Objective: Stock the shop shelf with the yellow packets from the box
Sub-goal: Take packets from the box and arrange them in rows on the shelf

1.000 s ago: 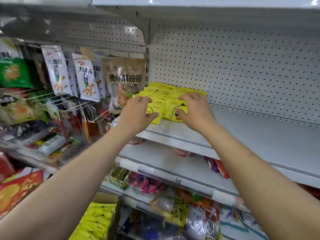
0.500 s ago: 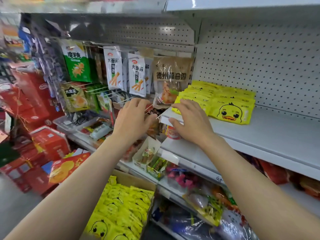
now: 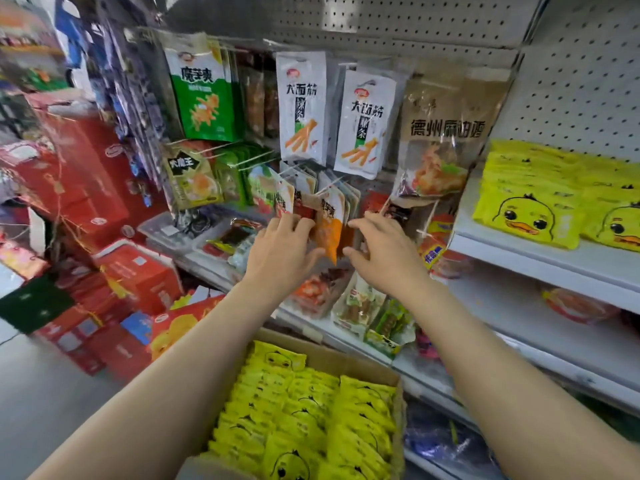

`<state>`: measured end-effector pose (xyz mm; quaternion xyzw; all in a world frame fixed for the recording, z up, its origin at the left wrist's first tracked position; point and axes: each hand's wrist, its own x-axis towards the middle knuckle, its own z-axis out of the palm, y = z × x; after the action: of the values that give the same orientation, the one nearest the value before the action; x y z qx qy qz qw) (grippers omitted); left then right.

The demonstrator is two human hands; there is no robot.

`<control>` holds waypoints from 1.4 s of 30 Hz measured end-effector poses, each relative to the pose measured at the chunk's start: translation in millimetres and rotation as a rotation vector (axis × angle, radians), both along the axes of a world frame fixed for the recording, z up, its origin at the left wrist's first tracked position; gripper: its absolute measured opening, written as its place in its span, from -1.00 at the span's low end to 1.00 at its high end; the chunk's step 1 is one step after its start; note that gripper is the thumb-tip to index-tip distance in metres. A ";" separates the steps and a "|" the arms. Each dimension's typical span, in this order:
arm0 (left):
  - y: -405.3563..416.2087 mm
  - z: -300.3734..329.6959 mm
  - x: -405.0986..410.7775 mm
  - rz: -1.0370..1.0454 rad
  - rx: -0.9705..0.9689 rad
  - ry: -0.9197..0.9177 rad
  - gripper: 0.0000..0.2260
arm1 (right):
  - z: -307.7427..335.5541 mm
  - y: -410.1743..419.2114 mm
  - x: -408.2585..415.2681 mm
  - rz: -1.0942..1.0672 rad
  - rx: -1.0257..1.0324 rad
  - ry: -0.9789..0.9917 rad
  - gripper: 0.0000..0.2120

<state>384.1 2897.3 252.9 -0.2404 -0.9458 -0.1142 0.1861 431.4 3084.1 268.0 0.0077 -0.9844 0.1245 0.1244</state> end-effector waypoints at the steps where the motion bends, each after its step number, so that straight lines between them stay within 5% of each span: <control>1: -7.1 -7.4 -8.6 -0.007 -0.003 -0.017 -0.58 | -8.1 -8.0 -8.5 -0.010 0.002 -0.022 -0.51; 22: -75.8 -326.1 -81.0 0.052 -0.134 -0.751 -0.50 | -344.4 -57.6 -66.0 -0.015 -0.244 -0.806 -0.56; 31: -71.1 -413.5 -94.0 -0.020 -0.209 -0.739 -0.40 | -443.9 -52.1 -14.8 -0.184 -0.585 -1.077 -0.59; 36: -72.0 -425.5 -95.1 0.051 -0.379 -0.690 -0.69 | -465.8 -59.5 2.1 -0.214 -0.695 -1.182 -0.57; 42: -84.3 -422.6 -72.6 -0.022 0.009 -0.918 -0.78 | -483.1 -76.3 13.5 -0.129 -0.649 -1.283 -0.55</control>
<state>311.5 2813.0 -169.8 -0.1742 -0.9272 -0.2151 -0.2523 444.8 3007.8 -215.1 -0.1626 -0.7755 0.3829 -0.4750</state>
